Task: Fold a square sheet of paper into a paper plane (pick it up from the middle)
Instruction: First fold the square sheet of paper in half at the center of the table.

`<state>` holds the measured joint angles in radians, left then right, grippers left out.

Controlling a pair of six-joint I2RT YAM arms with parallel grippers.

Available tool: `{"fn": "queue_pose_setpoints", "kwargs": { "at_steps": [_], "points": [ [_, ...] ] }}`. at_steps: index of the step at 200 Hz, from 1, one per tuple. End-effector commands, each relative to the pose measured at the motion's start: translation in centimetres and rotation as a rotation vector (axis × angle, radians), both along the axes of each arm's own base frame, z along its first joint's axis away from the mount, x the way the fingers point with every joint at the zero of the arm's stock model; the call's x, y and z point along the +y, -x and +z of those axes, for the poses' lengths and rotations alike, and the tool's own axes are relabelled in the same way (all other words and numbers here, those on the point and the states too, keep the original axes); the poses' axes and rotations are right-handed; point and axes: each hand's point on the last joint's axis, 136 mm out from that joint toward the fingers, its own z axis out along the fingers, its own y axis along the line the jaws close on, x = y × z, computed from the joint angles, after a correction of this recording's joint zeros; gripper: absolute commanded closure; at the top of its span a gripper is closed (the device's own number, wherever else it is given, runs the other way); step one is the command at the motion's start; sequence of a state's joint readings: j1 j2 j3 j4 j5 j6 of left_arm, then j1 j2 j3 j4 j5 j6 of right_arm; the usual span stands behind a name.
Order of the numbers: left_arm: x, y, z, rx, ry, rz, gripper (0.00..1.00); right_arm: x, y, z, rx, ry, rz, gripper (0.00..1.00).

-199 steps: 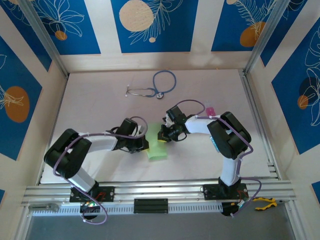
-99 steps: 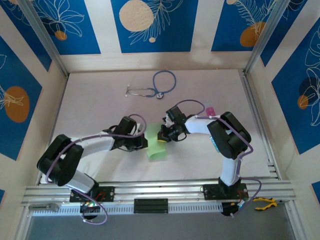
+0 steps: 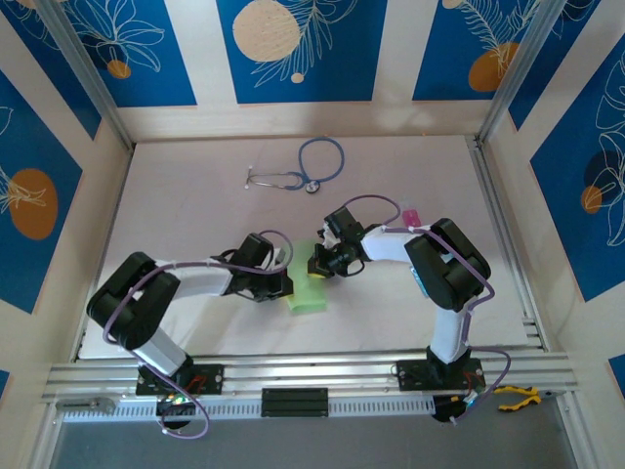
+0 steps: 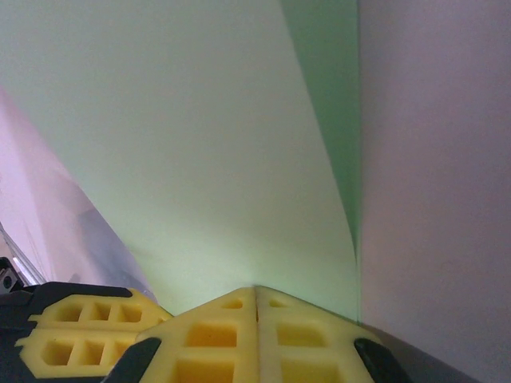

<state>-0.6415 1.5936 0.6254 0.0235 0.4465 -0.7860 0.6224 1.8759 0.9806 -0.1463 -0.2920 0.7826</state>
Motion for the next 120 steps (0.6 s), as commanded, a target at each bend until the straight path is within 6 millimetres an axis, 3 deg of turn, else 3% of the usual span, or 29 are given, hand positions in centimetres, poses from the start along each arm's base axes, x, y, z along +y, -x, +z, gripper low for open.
{"fn": "queue_pose_setpoints", "kwargs": {
  "at_steps": [1,38,74,90,120],
  "points": [
    [3.0,3.6,-3.1,0.091,-0.118,-0.015,1.0,-4.3,3.8,-5.0,0.151,0.219,-0.03,1.0],
    [2.1,2.8,0.2,0.032,-0.052,-0.011,1.0,-4.2,3.8,-4.9,0.152,0.217,-0.032,1.0],
    [-0.1,1.0,3.7,-0.028,0.066,0.011,1.0,-4.2,3.8,-4.9,0.15,0.219,-0.033,1.0],
    [-0.9,0.5,4.1,-0.034,0.108,0.02,1.0,-4.3,3.9,-4.9,0.153,0.22,-0.033,1.0],
    [-1.6,0.8,2.8,0.005,0.113,-0.004,1.0,-4.3,3.9,-4.8,0.153,0.22,-0.035,1.0]
  ]
}}
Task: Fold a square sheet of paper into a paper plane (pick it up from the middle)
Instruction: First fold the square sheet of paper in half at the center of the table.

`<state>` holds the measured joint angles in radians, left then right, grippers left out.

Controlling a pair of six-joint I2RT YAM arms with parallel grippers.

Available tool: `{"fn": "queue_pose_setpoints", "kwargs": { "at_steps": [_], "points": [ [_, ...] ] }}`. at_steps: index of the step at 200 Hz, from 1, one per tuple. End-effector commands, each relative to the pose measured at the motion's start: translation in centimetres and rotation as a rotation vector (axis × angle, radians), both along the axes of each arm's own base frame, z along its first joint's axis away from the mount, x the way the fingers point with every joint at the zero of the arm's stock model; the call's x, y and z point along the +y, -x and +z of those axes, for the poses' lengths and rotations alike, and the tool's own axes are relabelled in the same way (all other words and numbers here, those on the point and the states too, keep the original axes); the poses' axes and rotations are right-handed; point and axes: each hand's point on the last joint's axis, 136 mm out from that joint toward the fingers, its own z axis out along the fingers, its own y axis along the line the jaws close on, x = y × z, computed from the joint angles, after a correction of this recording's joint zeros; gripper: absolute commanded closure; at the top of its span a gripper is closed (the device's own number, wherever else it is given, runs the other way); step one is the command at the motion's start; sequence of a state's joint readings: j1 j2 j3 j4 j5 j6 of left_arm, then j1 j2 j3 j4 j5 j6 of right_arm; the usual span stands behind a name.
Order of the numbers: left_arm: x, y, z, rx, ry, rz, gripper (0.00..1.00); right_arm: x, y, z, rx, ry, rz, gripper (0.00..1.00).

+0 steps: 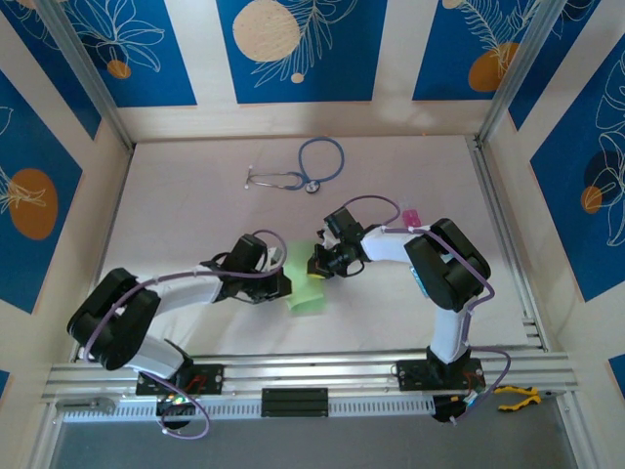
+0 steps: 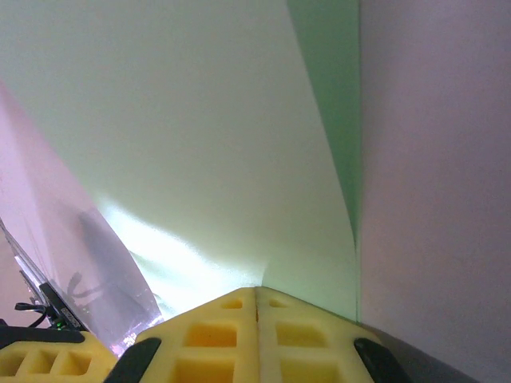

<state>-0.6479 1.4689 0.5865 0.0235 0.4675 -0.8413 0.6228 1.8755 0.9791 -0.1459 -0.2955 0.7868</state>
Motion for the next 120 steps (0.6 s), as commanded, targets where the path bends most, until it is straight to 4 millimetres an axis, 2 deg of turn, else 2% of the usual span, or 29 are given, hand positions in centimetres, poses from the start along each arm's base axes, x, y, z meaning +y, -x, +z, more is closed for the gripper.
{"fn": "queue_pose_setpoints", "kwargs": {
  "at_steps": [1,59,92,120],
  "points": [
    [-1.5,0.2,-0.1,0.027,0.04,-0.03,1.0,-4.3,3.8,-4.8,0.148,0.223,-0.033,1.0],
    [0.8,3.2,-4.2,0.103,-0.065,-0.083,1.0,-4.5,4.0,-5.0,0.151,0.234,-0.034,1.0],
    [2.0,4.7,-4.5,0.114,-0.09,-0.101,1.0,-4.7,4.0,-5.1,0.152,0.241,-0.037,1.0],
    [2.0,5.2,-3.9,0.103,-0.08,-0.131,1.0,-4.7,4.0,-5.1,0.154,0.243,-0.037,1.0]
  ]
}}
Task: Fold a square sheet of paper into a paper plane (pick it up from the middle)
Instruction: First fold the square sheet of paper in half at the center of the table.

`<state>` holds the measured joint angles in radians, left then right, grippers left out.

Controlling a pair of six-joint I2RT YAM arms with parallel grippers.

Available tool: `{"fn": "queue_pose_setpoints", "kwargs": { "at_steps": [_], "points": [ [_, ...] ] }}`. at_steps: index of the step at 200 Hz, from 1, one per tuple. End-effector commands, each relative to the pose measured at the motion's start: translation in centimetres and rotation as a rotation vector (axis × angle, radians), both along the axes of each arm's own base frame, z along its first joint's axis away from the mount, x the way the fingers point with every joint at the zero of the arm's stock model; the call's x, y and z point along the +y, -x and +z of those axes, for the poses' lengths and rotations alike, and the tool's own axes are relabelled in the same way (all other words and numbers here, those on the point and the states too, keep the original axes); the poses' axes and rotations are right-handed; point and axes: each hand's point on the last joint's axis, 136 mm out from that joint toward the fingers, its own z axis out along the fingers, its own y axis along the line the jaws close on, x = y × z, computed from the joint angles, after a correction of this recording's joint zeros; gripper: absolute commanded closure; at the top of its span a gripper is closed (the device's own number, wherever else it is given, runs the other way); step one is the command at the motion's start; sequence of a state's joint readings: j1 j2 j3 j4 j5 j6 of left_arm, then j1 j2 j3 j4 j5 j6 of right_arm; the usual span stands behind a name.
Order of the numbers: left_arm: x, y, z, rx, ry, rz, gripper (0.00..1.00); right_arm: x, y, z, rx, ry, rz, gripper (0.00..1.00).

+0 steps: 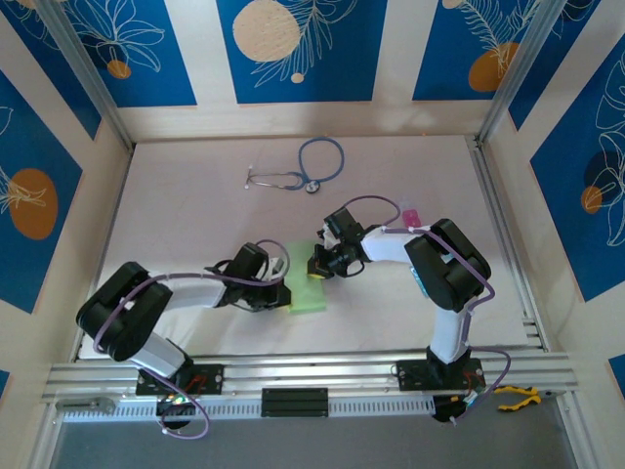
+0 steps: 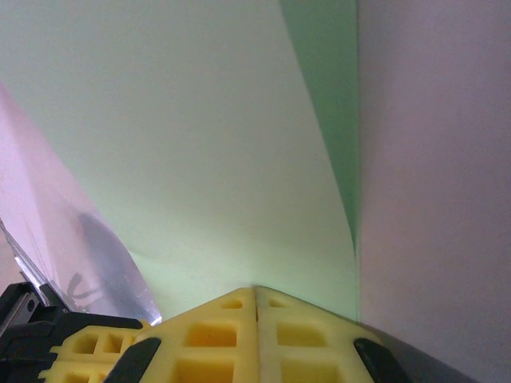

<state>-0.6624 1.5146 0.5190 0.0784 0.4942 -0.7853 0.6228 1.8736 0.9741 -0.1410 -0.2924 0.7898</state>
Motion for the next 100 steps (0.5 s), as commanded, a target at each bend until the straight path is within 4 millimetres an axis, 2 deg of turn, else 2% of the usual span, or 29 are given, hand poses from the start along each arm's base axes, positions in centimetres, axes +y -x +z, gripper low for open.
{"fn": "queue_pose_setpoints", "kwargs": {
  "at_steps": [1,48,100],
  "points": [
    [1.5,3.2,-1.3,0.08,-0.059,-0.063,1.0,-4.7,4.0,-5.1,0.156,0.241,-0.033,1.0],
    [1.6,3.5,-0.1,0.056,-0.056,-0.083,1.0,-4.6,4.0,-5.1,0.156,0.24,-0.032,1.0],
    [-0.3,-0.6,4.1,-0.046,0.049,0.081,0.98,-4.6,4.0,-5.1,0.16,0.246,-0.032,1.0]
  ]
}}
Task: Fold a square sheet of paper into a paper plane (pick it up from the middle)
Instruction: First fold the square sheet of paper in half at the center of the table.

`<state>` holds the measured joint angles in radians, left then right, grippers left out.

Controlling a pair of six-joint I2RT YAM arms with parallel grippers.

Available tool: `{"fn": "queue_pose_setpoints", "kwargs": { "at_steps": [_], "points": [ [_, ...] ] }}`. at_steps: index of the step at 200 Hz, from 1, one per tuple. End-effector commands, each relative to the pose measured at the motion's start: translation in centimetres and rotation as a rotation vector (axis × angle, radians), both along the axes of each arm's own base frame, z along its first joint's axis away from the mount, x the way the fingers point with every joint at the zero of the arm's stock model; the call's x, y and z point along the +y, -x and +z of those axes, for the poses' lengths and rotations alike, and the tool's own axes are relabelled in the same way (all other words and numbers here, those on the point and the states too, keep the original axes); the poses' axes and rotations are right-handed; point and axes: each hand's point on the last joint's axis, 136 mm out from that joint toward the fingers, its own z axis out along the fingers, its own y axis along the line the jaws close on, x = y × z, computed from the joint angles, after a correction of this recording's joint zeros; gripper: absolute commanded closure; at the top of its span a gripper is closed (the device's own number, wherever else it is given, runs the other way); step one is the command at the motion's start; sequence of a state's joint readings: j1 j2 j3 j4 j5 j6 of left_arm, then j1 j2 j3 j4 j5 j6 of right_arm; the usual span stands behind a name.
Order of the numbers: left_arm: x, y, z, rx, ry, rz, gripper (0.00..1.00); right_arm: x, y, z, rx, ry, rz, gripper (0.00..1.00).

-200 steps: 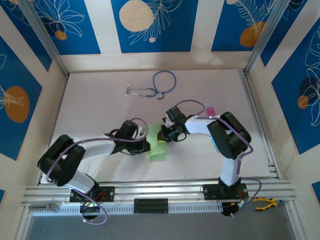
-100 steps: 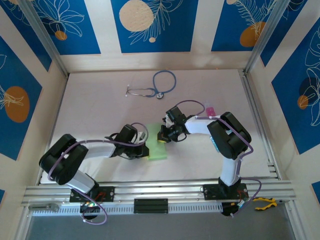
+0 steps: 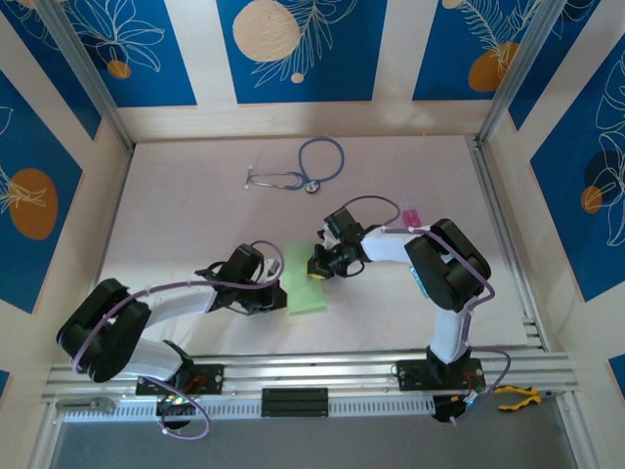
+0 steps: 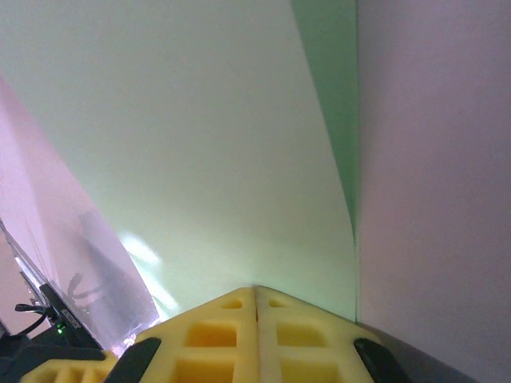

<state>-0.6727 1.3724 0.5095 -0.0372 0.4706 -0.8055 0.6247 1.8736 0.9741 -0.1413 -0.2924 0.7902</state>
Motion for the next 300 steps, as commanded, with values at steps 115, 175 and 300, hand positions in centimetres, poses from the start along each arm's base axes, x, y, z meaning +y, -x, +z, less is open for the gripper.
{"fn": "queue_pose_setpoints", "kwargs": {
  "at_steps": [115,175,300],
  "points": [
    [-1.0,1.6,-3.1,0.09,0.039,-0.002,0.98,-4.8,4.1,-5.2,0.164,0.251,-0.033,1.0],
    [0.8,4.0,-4.1,0.092,-0.061,-0.073,0.99,-5.0,4.3,-5.4,0.168,0.258,-0.034,1.0],
    [-1.1,-1.7,3.9,-0.148,-0.011,-0.047,0.96,-4.7,4.3,-5.2,0.167,0.252,-0.018,1.0]
  ]
}}
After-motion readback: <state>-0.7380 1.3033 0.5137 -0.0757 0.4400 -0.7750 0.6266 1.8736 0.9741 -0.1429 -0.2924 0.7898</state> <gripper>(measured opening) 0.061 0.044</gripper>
